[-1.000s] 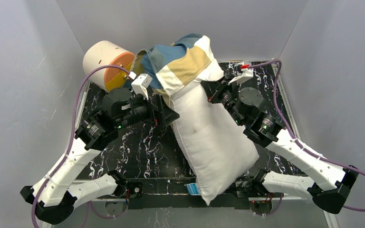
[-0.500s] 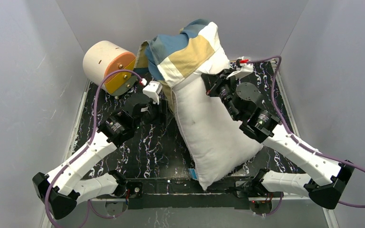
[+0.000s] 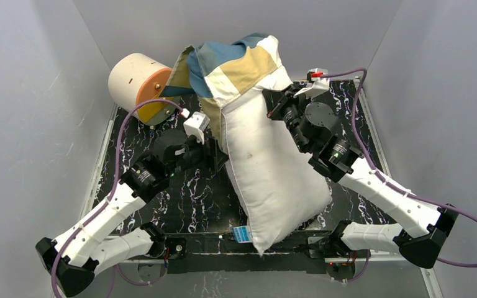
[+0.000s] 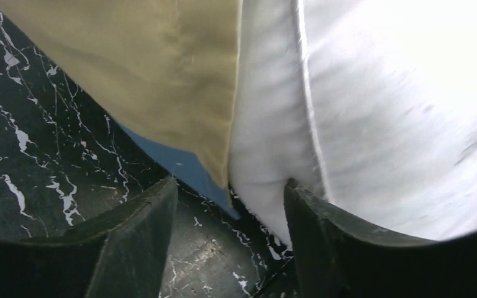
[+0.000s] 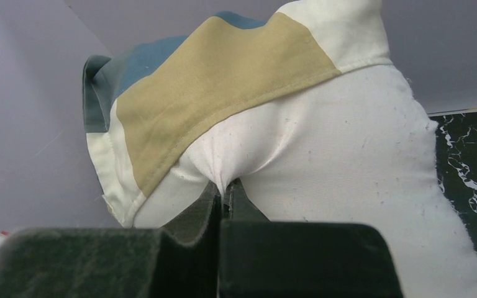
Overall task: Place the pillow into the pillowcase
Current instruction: Stuff the pillow into the pillowcase.
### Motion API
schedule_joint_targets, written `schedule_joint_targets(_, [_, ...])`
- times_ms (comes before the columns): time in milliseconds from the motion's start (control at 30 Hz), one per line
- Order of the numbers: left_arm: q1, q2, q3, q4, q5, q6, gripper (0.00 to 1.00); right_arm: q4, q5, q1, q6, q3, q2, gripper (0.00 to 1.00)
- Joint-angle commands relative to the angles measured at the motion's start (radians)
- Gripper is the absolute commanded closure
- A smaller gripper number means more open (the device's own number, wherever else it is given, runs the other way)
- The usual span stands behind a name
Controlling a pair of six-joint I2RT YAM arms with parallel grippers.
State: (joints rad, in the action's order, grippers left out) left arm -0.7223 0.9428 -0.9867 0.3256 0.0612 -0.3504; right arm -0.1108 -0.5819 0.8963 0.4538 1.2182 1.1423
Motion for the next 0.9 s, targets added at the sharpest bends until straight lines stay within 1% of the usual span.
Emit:
schedule_joint_targets(0, [-0.004,-0.064,0.085,0.011,-0.034,0.070,0.35,-0.213,0.019,-0.001,0.059,0.182,-0.036,0.99])
schedule_joint_targets(133, [-0.004,-0.059,0.129,-0.006,-0.010,0.124,0.28,-0.214,0.028,-0.001,0.077,0.193,-0.042,0.99])
schedule_joint_targets(233, [-0.004,-0.050,0.163,-0.046,-0.013,0.124,0.23,-0.214,0.028,-0.001,0.082,0.208,-0.036,0.99])
schedule_joint_targets(333, [-0.005,-0.042,0.212,-0.187,0.027,0.070,0.12,-0.228,0.040,-0.001,0.100,0.215,-0.027,0.99])
schedule_joint_targets(367, [-0.004,-0.037,0.228,-0.250,0.039,0.044,0.06,-0.233,0.040,0.000,0.107,0.215,-0.024,0.99])
schedule_joint_targets(400, [-0.004,-0.030,0.241,-0.304,0.041,0.020,0.02,-0.240,0.039,-0.001,0.115,0.215,-0.019,0.99])
schedule_joint_targets(433, [-0.005,-0.021,0.256,-0.368,0.031,0.001,0.02,-0.244,0.040,0.000,0.121,0.215,-0.015,0.99])
schedule_joint_targets(500, [-0.004,0.005,0.281,-0.448,-0.022,-0.012,0.02,-0.250,0.039,-0.001,0.138,0.216,-0.010,0.99])
schedule_joint_targets(600, [-0.004,0.055,0.296,-0.500,-0.179,0.006,0.02,-0.263,0.039,-0.001,0.155,0.220,-0.008,0.99])
schedule_joint_targets(700, [-0.005,0.089,0.318,-0.589,-0.275,0.023,0.02,-0.263,0.026,0.000,0.157,0.242,0.000,0.99])
schedule_joint_targets(733, [-0.005,0.095,0.318,-0.616,-0.286,0.018,0.05,-0.263,0.021,-0.001,0.156,0.248,0.002,0.99])
schedule_joint_targets(767, [-0.004,0.098,0.315,-0.639,-0.276,0.009,0.15,-0.264,0.013,-0.001,0.155,0.255,0.005,0.99])
schedule_joint_targets(800, [-0.004,0.097,0.310,-0.653,-0.246,0.002,0.34,-0.268,0.003,-0.001,0.150,0.259,0.008,0.99])
schedule_joint_targets(833, [-0.005,0.091,0.303,-0.651,-0.213,-0.013,0.67,-0.281,-0.013,-0.001,0.142,0.258,0.011,0.99])
schedule_joint_targets(867, [-0.004,0.076,0.297,-0.641,-0.161,-0.029,0.88,-0.300,-0.028,-0.002,0.128,0.253,0.014,0.99])
